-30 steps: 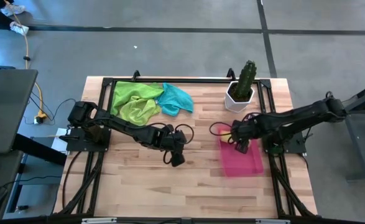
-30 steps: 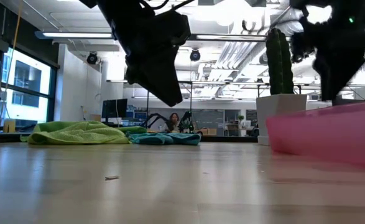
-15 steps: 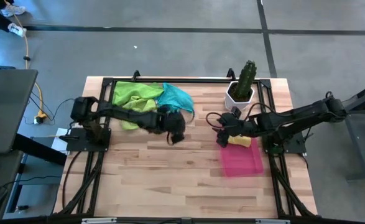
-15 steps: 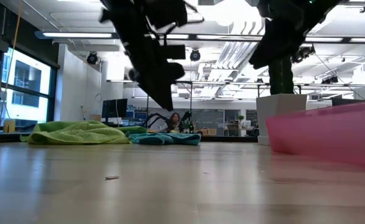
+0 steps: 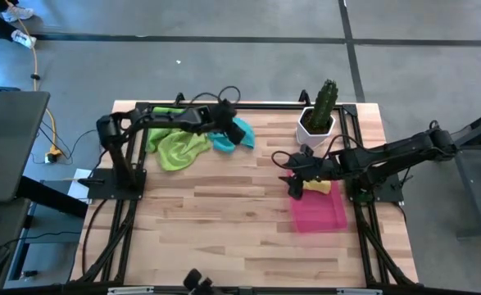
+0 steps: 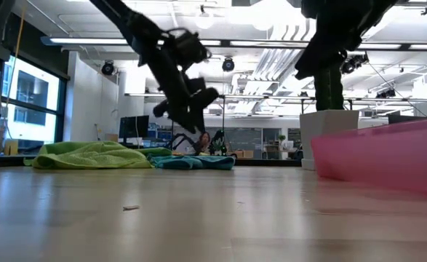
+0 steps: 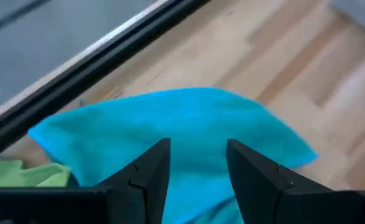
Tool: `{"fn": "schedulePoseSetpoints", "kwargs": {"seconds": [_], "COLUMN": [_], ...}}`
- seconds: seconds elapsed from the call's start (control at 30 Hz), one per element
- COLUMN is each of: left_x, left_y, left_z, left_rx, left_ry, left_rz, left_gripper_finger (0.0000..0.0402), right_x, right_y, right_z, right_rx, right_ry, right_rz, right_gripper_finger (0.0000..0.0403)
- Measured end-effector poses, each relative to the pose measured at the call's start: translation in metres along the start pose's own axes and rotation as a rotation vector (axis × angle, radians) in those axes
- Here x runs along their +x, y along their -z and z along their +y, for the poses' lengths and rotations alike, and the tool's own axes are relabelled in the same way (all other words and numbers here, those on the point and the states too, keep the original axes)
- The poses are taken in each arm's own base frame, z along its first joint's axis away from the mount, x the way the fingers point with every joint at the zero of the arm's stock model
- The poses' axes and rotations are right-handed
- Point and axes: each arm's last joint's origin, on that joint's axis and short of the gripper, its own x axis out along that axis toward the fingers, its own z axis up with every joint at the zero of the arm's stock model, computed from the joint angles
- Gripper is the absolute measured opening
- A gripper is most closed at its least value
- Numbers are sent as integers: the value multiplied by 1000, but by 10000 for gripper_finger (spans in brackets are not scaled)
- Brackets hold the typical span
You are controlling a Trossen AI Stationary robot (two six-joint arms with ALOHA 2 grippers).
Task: Roll microfiber towels into tight, uniform cylinder then place into a basket
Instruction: Fold the blue microfiber towel
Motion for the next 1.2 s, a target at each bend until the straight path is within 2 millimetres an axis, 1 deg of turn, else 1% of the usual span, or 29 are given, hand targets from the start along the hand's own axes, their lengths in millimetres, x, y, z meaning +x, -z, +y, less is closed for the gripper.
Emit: {"fn": "schedulePoseSetpoints", "kwargs": {"seconds": [0.1,0.23,0.37,0.43,0.63,0.8,1.0,1.2], "left_x": [16,37,47,48,41,29,11,-6], "left_y": [7,23,33,38,52,67,90,112], "left_z": [5,1,-6,-11,-39,-74,-116,-149], "left_rx": [-33,-25,-24,-9,59,143,234,312], "left_ry": [36,50,49,72,146,204,285,354], "left_rz": [76,162,200,230,283,279,270,257], "left_gripper_finger": [145,145,145,145,145,145,145,145], "right_x": [0,0,0,0,0,0,0,0], "right_y": [1,1,1,1,1,1,1,1], "right_z": [0,0,0,0,0,0,0,0], "right_rx": [-21,-21,-19,-18,-18,-22,-24,-24], "right_ry": [-18,-20,-20,-20,-20,-20,-20,-20], "right_rz": [10,10,11,11,11,11,11,11], "right_gripper_finger": [210,210,210,210,210,210,210,210]}}
